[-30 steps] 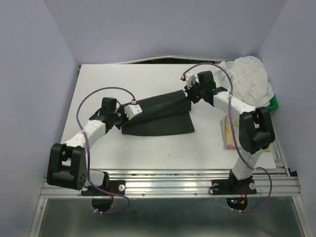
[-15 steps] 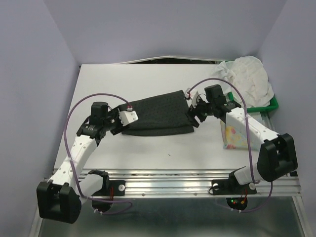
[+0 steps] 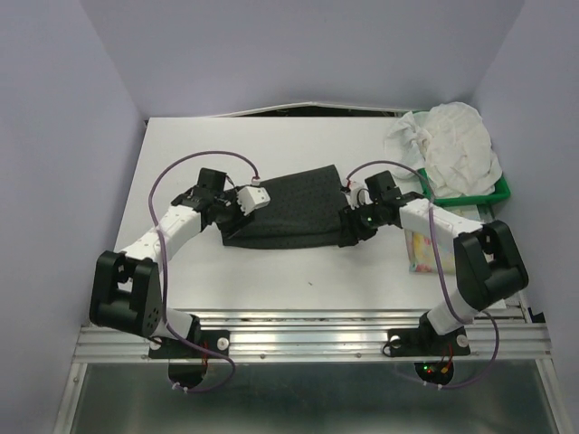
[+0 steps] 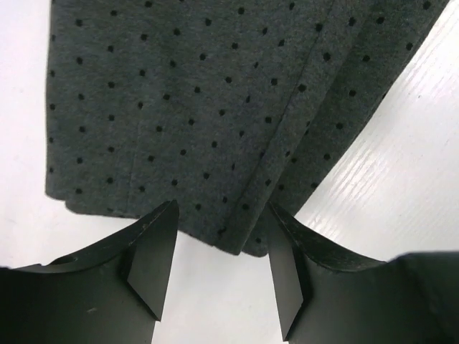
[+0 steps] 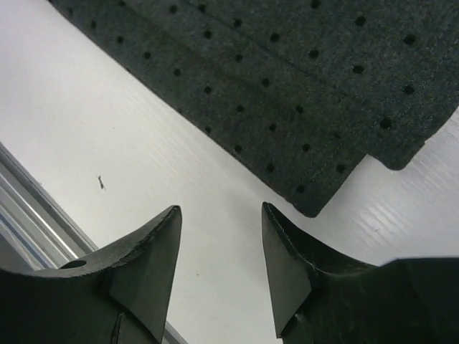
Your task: Fold and stack the skirts
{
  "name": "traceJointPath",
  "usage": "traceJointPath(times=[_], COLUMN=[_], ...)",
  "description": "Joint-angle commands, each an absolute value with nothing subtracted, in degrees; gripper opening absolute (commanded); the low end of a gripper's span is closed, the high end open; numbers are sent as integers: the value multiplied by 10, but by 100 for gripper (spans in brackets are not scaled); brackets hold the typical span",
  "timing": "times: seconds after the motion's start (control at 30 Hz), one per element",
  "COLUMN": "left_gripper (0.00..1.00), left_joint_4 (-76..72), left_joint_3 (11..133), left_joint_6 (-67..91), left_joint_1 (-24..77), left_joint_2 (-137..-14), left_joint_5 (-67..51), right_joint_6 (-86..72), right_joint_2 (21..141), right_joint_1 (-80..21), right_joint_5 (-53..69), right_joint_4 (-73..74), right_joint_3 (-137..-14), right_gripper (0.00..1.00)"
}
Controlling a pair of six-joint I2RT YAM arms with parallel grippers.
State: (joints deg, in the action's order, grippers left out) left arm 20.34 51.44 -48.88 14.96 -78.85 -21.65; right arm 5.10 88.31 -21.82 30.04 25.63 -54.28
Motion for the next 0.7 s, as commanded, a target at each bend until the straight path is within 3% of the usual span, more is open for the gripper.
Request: traceJointPath(times=[0.0, 0.17, 0.23, 0.47, 0.63, 0.67], left_gripper=[61, 52, 37, 1, 1, 18], left_joint_4=[198, 212, 221, 224, 207, 198], left_joint_3=[544, 545, 541, 490, 483, 487], left_joint_6=[-464, -464, -462, -457, -425, -404], left_joint_1=[177, 200, 204, 207, 226, 231], left_joint_2=[-808, -860, -872, -817, -734, -718], left_joint_5=[-193, -178, -172, -172, -179, -181], right_joint_6=[-18, -10, -9, -7, -20, -32], right_joint_2=[912, 983, 1019, 1063, 1019, 989], right_joint_1=[-218, -218, -218, -202, -196, -196], right_joint_5=[275, 203, 171, 109, 129, 139], right_joint_4=[211, 204, 200, 190, 193, 192], right_joint_3=[-553, -584, -601, -689, -720, -711], right_gripper=[54, 53, 50, 45, 49, 52])
